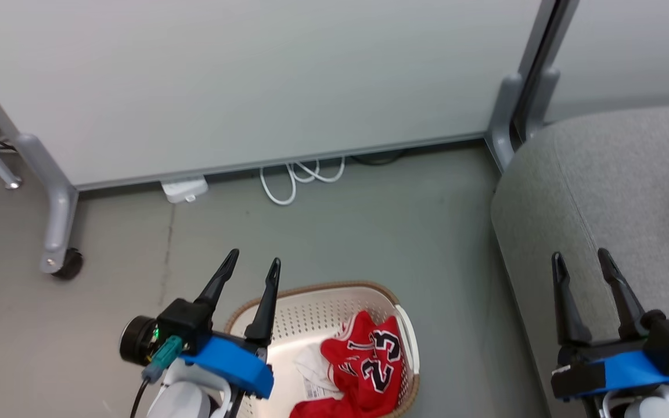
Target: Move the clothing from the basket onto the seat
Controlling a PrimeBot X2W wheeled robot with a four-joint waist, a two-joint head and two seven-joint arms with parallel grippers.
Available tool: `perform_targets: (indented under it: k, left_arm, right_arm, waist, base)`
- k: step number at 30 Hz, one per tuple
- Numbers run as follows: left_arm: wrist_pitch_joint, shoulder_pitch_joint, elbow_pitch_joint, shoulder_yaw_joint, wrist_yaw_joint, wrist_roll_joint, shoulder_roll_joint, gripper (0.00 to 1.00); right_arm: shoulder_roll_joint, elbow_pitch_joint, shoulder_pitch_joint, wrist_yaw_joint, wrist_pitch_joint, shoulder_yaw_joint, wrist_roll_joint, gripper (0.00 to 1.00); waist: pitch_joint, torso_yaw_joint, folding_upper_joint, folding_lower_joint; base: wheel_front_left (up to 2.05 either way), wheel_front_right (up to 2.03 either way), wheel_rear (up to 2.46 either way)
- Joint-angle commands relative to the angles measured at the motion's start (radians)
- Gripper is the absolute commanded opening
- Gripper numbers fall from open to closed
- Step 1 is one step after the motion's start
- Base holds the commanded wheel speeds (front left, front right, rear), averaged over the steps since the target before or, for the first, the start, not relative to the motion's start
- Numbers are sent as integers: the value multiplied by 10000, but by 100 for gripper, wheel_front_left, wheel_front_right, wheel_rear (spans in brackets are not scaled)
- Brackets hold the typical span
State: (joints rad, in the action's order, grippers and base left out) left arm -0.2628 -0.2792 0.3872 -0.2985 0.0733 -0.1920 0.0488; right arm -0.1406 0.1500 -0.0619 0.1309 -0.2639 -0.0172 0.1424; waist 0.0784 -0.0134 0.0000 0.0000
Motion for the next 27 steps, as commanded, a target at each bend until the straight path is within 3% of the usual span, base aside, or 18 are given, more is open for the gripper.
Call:
perform_targets:
  k: [1,18,27]
  left_arm:
    - [-30,-219,142,-74,17,-121,37,100]
    - [160,-3990,5381,-2892,482,-685,45,100]
    - [806,-5033,6794,-4162,561,-1259,42,100]
  right_arm:
    - [-80,-43,-205,-3,-7,-14,45,100]
    - [-144,-439,-2276,-3,-7,128,379,100]
    - [-69,-615,-3109,-3,-8,316,449,100]
  waist:
    - [541,-393,0,0]
    - [3801,-1970,0,0]
    - [5228,-2380,0,0]
  base:
    - [0,0,0]
    - [0,0,0]
    - [0,0,0]
